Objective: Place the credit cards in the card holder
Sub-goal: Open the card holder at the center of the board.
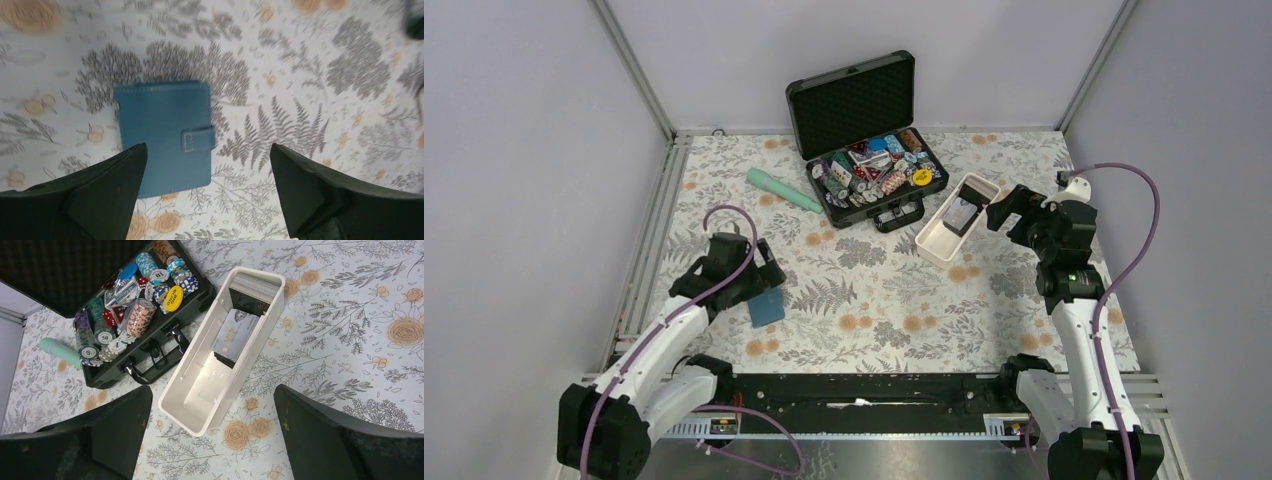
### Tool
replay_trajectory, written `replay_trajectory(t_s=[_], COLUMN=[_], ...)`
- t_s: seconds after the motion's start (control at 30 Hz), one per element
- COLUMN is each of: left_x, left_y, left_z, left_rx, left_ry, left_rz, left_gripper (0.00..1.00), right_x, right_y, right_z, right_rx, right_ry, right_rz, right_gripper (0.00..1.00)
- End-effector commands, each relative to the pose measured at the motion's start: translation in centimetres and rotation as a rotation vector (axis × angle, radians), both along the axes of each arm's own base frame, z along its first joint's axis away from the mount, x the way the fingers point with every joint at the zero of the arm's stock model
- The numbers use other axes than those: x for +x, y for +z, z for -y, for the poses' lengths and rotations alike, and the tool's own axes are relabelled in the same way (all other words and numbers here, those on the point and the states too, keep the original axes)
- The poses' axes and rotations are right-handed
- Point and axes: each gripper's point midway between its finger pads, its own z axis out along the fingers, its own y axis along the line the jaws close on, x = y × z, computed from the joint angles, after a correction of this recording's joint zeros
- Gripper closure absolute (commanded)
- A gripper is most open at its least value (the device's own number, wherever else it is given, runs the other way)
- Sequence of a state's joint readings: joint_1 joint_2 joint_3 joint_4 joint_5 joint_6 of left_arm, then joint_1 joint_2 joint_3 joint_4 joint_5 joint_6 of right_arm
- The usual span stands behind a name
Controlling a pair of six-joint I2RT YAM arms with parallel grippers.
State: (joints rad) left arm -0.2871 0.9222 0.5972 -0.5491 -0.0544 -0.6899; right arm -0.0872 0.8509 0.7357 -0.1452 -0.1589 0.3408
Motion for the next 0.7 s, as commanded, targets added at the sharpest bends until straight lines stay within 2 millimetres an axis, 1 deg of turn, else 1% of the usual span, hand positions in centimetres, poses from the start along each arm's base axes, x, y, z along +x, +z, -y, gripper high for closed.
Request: replay_trajectory(t_s=[0.0, 0.1, 0.2, 0.33, 0.4, 0.47, 0.53, 0.57, 0.67], left_x=[-1.1, -2.0, -2.2, -2.8, -3.6, -4.3, -4.7, -4.8, -4.4], left_y=[-1.7, -2.7, -2.6, -3.1, -3.6, -4.0, -4.3, -4.3, -4.5], left_z=[0.6, 1.0, 0.2, -0.2, -0.8, -1.8, -2.3, -2.2, -0.9], left_rx=[-0.041, -0.026, 0.059, 0.091, 0.118, 0.158, 0.175, 0.166, 0.102], left_ry=[0.073, 0.065, 0.078, 0.08, 0.092, 0.114, 0.122, 0.119, 0.101], left_rz=[-0.037, -0.071, -0.065, -0.098, -0.123, -0.138, -0.138, -0.136, -0.131], left_gripper=[0.01, 0.01, 0.01, 0.01, 0.01, 0.01, 0.01, 0.01, 0.01], right_x=[0.4, 0.5, 0.6, 0.6, 0.6, 0.6, 0.6, 0.6, 0.6], right_y=[1.1, 0.9, 0.6, 0.5, 0.5, 0.6, 0.7, 0.6, 0.5], right_z=[-0.4, -0.6, -0.6, -0.6, -0.6, -0.6, -0.6, -0.6, -0.6], right_rx=[0.012, 0.019, 0.019, 0.021, 0.02, 0.019, 0.019, 0.018, 0.02], right_ry=[0.021, 0.03, 0.03, 0.031, 0.031, 0.03, 0.03, 0.03, 0.031], right_rz=[0.048, 0.042, 0.035, 0.034, 0.035, 0.038, 0.04, 0.039, 0.035], right_gripper=[0.0, 0.0, 0.0, 0.0, 0.0, 0.0, 0.0, 0.0, 0.0])
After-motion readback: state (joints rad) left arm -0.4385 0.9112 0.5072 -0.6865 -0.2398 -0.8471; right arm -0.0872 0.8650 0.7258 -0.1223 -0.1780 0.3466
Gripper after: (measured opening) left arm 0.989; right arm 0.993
